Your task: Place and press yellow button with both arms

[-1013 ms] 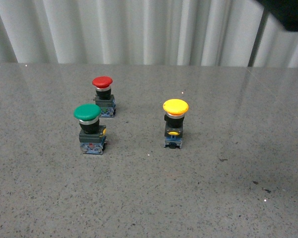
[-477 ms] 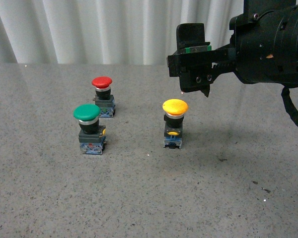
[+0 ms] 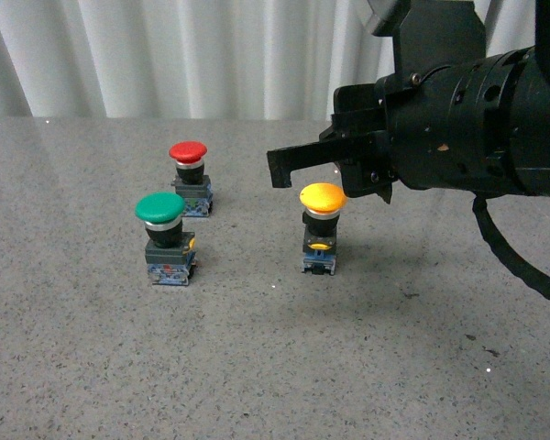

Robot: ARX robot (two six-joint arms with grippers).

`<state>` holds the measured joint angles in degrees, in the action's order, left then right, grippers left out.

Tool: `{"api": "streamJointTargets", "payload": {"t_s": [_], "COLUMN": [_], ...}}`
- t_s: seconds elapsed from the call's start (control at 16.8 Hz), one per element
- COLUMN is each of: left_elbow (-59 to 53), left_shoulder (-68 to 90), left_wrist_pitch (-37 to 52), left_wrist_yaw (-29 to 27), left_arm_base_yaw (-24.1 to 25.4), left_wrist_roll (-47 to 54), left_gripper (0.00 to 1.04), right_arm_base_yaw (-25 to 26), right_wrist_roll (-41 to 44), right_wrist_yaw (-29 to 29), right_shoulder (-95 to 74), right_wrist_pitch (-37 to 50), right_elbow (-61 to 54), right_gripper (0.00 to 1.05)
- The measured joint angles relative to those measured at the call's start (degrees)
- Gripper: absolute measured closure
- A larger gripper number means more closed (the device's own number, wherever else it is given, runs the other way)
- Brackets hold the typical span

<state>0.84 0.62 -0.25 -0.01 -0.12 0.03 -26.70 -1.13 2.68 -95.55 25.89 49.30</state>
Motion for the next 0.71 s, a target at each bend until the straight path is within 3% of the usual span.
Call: {"api": "streamJointTargets", "payload": {"t_s": [0.71], "left_elbow": [0.0], "left_shoulder": [0.0], "left_wrist_pitch": [0.0], "left_wrist_yaw": [0.0], "left_arm_base_yaw": [0.0], "left_wrist_roll": [0.0], "left_gripper": [0.07], "right_arm_base_yaw": [-1.0], "right_wrist_roll": [0.4], "right_wrist_yaw": [-1.3], "right_shoulder": [-4.2], "right_wrist_pitch": [-0.1], "right_elbow": [1.0], "right_gripper": [1.03]}}
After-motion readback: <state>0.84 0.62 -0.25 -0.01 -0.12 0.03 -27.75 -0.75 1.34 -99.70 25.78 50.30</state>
